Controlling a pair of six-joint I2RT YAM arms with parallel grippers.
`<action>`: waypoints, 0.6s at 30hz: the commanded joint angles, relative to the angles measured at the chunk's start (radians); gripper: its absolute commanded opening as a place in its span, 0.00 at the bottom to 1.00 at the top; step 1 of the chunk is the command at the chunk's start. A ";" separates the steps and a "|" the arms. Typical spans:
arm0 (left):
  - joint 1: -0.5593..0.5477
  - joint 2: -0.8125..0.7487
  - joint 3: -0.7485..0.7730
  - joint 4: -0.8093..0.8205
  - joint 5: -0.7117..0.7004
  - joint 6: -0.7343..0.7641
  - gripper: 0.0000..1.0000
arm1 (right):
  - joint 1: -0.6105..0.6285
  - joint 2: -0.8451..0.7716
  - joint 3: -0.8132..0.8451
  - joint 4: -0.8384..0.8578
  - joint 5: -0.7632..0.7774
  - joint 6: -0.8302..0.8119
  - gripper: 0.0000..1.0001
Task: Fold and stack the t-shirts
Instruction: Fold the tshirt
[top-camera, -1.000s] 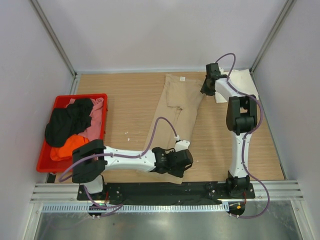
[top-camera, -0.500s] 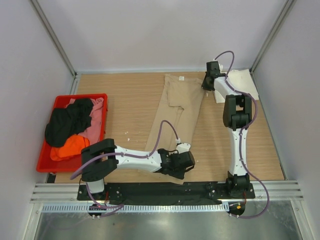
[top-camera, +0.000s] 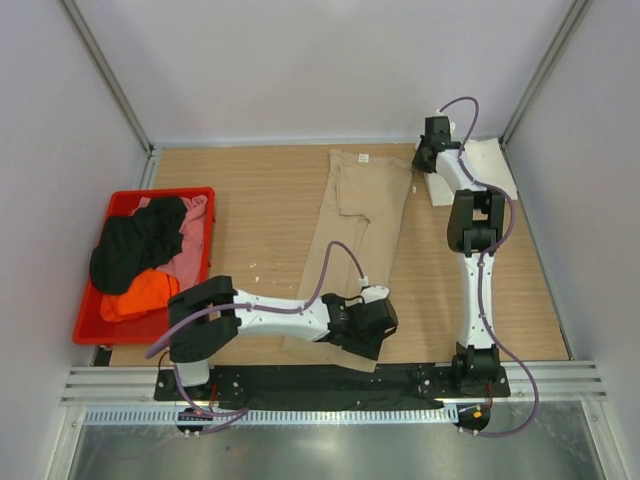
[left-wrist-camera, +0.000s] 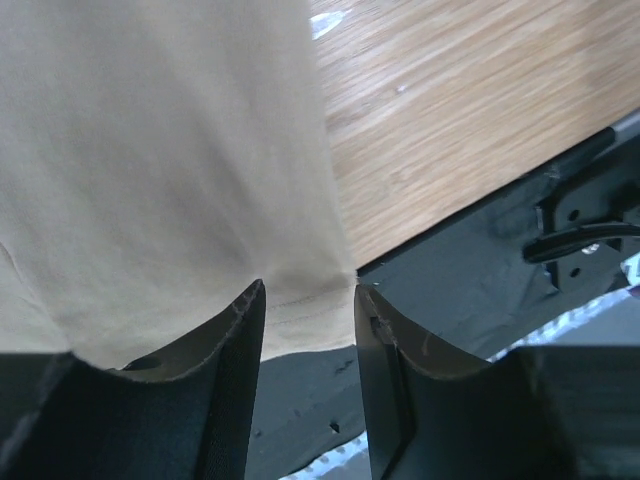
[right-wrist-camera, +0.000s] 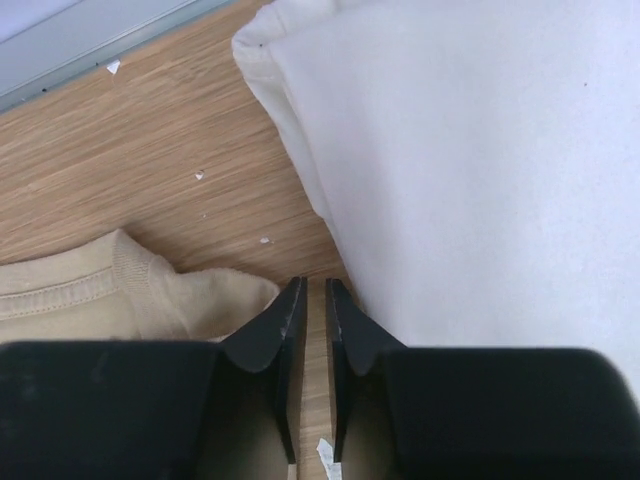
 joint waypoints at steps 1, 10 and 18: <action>0.006 -0.042 0.098 -0.093 -0.008 0.053 0.43 | -0.001 -0.073 -0.061 -0.065 0.002 -0.004 0.23; 0.213 -0.328 -0.007 -0.217 -0.022 0.262 0.51 | 0.064 -0.492 -0.364 -0.337 0.003 0.192 0.38; 0.506 -0.577 -0.260 -0.276 0.047 0.334 0.53 | 0.294 -1.029 -1.040 -0.351 0.036 0.414 0.41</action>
